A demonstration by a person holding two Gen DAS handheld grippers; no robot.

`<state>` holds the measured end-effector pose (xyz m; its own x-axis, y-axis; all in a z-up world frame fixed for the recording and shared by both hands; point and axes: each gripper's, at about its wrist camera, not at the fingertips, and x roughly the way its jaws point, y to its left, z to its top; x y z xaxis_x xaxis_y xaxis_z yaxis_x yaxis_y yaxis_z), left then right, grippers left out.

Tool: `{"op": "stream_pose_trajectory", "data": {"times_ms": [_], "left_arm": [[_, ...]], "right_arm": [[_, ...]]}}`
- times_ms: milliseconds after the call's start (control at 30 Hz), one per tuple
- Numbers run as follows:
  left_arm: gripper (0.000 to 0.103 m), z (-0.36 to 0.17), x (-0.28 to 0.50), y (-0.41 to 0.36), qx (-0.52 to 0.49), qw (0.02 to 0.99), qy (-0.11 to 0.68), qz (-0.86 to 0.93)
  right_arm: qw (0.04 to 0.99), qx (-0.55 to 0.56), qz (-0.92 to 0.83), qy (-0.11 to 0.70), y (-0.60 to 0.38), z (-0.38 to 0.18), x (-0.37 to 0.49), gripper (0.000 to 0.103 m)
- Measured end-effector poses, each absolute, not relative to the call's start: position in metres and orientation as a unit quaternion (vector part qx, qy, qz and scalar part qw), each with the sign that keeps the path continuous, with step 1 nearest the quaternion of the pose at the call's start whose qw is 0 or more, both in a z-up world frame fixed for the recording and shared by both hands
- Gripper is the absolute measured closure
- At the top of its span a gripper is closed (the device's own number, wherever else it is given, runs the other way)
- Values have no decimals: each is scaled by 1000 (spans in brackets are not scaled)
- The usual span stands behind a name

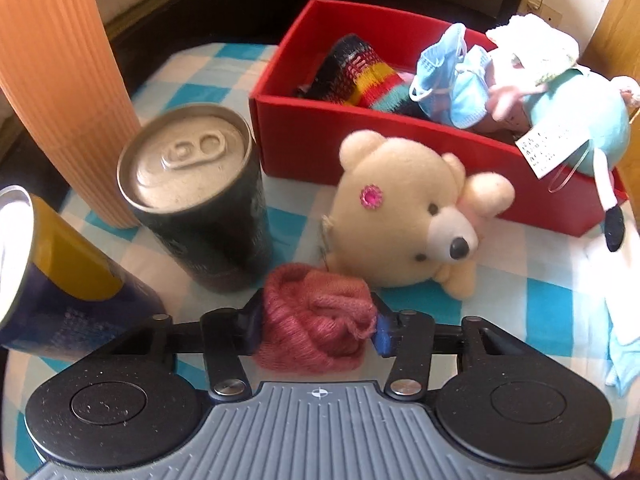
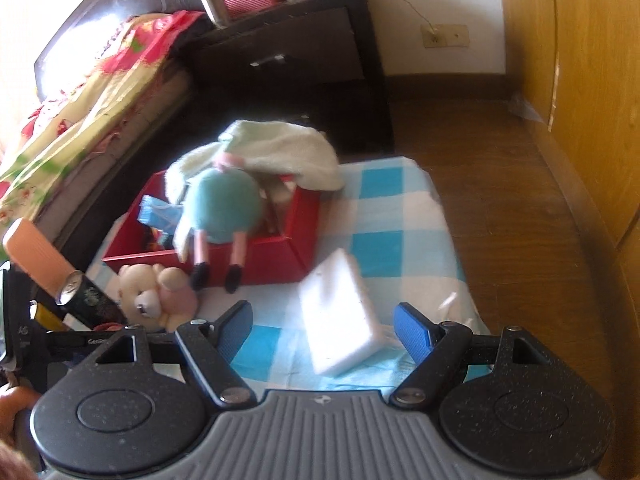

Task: Organize soft objects
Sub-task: 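Grasp the pink knitted cloth with the left tool while the right tool approaches the white foam block, then grasp the white foam block with the right tool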

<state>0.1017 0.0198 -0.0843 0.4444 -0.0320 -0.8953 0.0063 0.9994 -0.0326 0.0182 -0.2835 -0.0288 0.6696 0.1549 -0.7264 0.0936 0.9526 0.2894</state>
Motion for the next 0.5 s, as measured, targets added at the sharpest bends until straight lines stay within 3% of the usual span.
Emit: {"op": "stream_pose_trajectory", "data": {"times_ms": [500], "left_arm": [[59, -82, 53, 17, -30, 826, 555, -95]], "right_arm": [[888, 89, -12, 451, -264, -58, 58, 43]]}}
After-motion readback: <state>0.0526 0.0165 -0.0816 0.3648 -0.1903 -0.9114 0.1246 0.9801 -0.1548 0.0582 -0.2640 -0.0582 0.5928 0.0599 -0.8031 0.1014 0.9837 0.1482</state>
